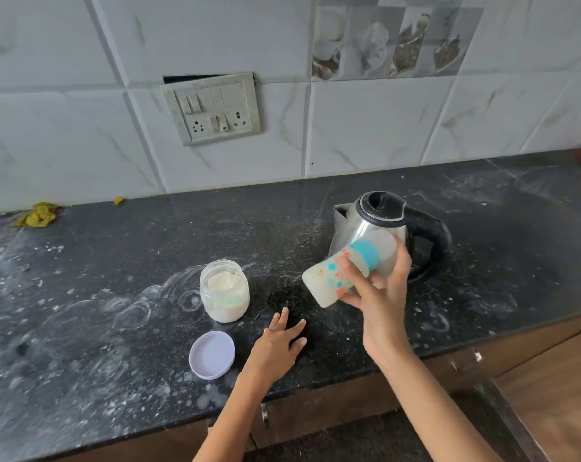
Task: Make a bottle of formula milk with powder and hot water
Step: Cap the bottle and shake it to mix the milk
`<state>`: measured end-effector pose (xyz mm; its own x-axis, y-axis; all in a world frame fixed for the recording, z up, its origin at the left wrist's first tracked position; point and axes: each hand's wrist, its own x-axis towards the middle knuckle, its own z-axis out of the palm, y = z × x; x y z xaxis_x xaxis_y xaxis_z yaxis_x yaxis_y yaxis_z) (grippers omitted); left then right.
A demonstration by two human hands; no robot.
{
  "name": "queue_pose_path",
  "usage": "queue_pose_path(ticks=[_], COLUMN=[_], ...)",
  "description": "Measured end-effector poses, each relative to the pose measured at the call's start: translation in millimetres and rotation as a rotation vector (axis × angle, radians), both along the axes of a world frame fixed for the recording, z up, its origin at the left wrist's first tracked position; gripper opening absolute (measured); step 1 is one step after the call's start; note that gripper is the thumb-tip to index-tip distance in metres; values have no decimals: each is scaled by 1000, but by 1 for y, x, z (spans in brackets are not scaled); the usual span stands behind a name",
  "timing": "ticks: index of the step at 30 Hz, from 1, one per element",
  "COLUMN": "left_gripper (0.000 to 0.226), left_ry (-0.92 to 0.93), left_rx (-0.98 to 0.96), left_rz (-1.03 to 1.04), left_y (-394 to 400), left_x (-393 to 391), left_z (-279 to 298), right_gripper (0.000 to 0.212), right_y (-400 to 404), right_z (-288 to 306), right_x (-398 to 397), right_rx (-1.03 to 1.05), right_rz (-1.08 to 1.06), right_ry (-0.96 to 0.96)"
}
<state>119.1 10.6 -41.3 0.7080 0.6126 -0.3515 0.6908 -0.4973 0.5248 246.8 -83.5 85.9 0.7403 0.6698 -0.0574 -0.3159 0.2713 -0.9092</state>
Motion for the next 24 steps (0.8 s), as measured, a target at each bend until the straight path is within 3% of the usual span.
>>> queue_pose_path(ticks=[2,5,6,9,11,13,15,16,18,20,24], left_gripper=[50,74,75,49,49,65,106,106,64,48,43], left_ry=[-27,-59,-45,-54,-98,-37,-82,-64,-125,-185,-178], left_rx=[-20,-81,-54,-42,-34,-36,-14,-26,-112,-33,88], left_rz=[16,112,100,77,94,68,121,127,124,133,72], left_y=[0,-2,0,1,1,1,10,13,3,2,0], left_x=[-1,-7,-8,-2,0,-1,-7,-7,-5,-2,-5], left_z=[-5,-13,-18,-9,-9,-23,-54,-54,-26,-20,-20], right_gripper=[82,88,88,77,73,74,79,81,78,77,87], right_y=[-2,-7,-8,1,4,0,-7,-7,0,4,-9], right_z=[0,3,6,20,24,21,15,13,13,13,9], right_x=[-6,-9,-5,17,23,9,-7,-8,3,10,-17], right_rx=[-8,-231,-237,-55,26,-84,-200,-201,-97,3,-255], right_rz=[94,520,563,339,244,386,595,594,391,242,593], right_ry=[29,-142,-161,0,69,-42,-135,-129,-5,95,-122])
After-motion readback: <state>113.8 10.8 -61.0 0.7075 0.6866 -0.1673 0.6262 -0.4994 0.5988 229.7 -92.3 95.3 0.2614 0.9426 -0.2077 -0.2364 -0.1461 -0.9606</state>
